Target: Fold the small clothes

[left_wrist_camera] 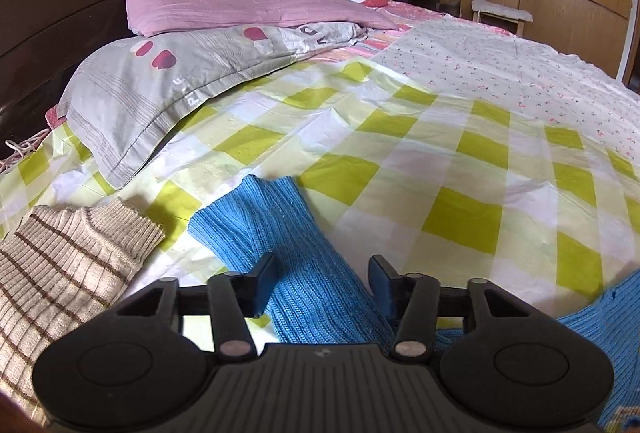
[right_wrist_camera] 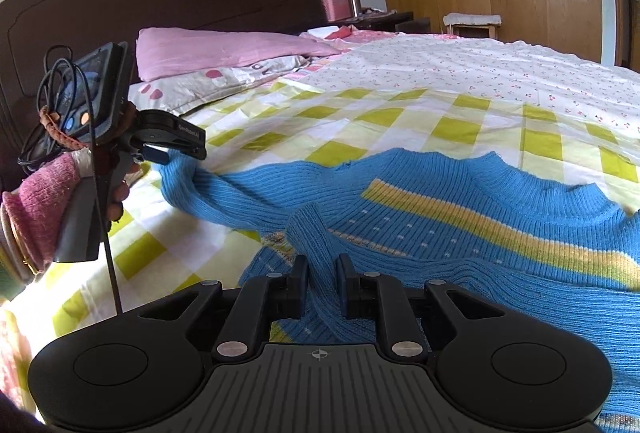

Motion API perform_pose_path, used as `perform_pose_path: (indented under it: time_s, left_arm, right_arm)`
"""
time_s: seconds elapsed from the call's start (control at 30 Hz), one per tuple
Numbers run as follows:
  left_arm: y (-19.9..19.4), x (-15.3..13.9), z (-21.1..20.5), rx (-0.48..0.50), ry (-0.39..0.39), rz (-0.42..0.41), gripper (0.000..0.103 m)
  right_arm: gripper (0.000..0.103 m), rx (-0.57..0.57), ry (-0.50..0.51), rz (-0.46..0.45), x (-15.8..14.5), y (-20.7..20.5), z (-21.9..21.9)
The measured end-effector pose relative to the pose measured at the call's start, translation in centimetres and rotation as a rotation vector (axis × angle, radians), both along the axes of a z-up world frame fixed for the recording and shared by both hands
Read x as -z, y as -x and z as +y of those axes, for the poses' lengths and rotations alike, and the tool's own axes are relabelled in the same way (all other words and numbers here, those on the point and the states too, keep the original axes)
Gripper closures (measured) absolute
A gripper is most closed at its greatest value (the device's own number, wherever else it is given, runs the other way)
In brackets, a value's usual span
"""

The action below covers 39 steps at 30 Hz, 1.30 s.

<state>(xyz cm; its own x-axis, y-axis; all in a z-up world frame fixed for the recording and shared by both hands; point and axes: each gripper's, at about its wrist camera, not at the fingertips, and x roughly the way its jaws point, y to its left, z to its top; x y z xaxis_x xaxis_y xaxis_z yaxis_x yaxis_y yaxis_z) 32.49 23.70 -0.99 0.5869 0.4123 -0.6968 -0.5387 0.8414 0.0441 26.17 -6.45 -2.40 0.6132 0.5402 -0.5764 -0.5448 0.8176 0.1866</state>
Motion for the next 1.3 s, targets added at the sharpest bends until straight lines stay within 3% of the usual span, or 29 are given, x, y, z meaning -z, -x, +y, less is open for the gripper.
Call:
perform_pose_path:
  time_s: [0.03, 0.07, 0.1, 0.17, 0.47, 0.57, 0.8, 0.93, 1.17, 1.3]
  left_arm:
    - [0.2, 0.1, 0.2, -0.006, 0.01, 0.002, 0.069]
    - [0.6, 0.1, 0.7, -0.018, 0.035, -0.002, 0.082]
    - [1.2, 0.1, 1.3, -0.03, 0.07, -0.019, 0.085]
    - [2.7, 0.2, 2.1, -0.051, 0.122, -0.063, 0.085]
    - [11.8, 1.0, 1.8, -0.12, 0.2, -0.214, 0.087]
    - [14.1, 1.8, 1.9, -0.153, 0.283, -0.252, 0.087]
    - [16.0, 2.5, 1.3, -0.128, 0.328, -0.263, 0.087]
    - [16.7, 2.9, 1.3, -0.104, 0.333, -0.257, 0.087]
    - [16.7, 3.2, 1.6, -0.058, 0.323, -0.257, 0.087]
    - [16.8, 3.3, 1.9, -0.046, 0.337, -0.261, 0.087]
  right_arm:
    - [0.086, 0.002, -0.005, -0.001, -0.1, 0.1, -0.1]
    - [0.086, 0.006, -0.012, -0.003, -0.3, 0.1, -0.3]
    - [0.086, 0.01, -0.02, -0.004, -0.5, 0.2, -0.4]
    - [0.086, 0.012, -0.033, -0.009, -0.9, 0.5, -0.8]
    - [0.086, -0.031, -0.035, -0.013, -2.0, 1.2, 0.5]
    - [0.086, -0.077, -0.034, -0.011, -2.4, 1.5, 2.1]
    - [0.082, -0.287, -0.043, 0.056, -2.8, 0.6, 10.2]
    - [0.081, -0.379, -0.062, 0.144, -2.1, -1.3, 15.8]
    - [0.073, -0.444, -0.08, 0.309, 0.2, -4.7, 23.4]
    - [0.073, -0.453, -0.049, 0.355, 1.4, -5.7, 25.9]
